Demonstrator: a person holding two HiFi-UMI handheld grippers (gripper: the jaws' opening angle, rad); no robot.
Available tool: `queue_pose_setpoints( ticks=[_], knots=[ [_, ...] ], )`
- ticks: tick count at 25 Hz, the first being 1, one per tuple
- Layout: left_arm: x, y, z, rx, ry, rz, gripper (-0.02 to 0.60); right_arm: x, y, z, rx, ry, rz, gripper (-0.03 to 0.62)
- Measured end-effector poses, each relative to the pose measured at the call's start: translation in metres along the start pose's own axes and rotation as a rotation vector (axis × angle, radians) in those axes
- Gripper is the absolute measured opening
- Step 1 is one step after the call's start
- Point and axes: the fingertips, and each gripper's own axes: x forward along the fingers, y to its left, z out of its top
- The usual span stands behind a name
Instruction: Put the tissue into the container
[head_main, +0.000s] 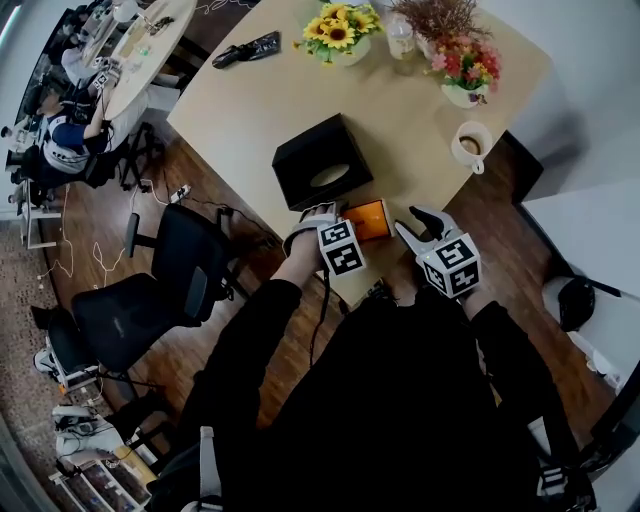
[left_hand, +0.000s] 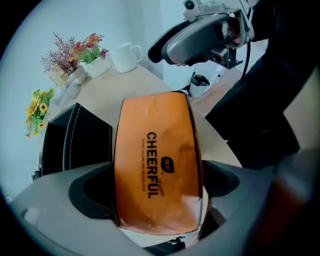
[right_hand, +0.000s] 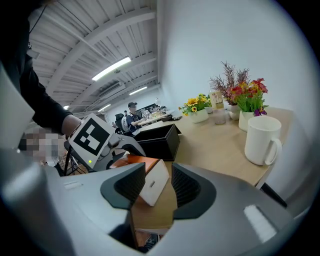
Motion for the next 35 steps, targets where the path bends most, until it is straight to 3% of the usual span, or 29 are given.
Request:
queue_pose_setpoints(
  ticks=[9, 16, 23, 25, 28, 32, 35],
  knots=[
    [-0.005, 0.003, -0.001, -0.015, 0.011, 0.012, 0.511, -0.006, 0.0, -0.002, 0.013, -0.01, -0.003, 0.166],
    [-0.022, 0.004, -0.001, -0.095, -0.052, 0.087, 0.443, -0.008, -0.003, -0.003, 0.023, -0.011, -0.008, 0.163],
    [-0.024, 0.001, -0.017, -0.116, -0.032, 0.2, 0.44, -0.001, 0.002, -0.005, 0.018, -0.002, 0.013, 0.161],
    [-0.028, 0.004, -0.021, -0.169, -0.048, 0.239, 0.44, 0.002, 0.004, -0.005, 0.012, -0.001, 0.023, 0.161],
    [-0.037, 0.008, -0.028, -0.317, -0.111, 0.268, 0.44, 0.005, 0.01, -0.003, -0.007, 0.003, 0.043, 0.161],
    [-0.041, 0.004, -0.039, -0.528, -0.211, 0.235, 0.434, 0.012, 0.024, -0.004, -0.068, 0.022, 0.078, 0.163],
    [-0.039, -0.003, -0.044, -0.632, -0.271, 0.205, 0.43, 0.018, 0.034, -0.01, -0.123, 0.06, 0.105, 0.219]
  ],
)
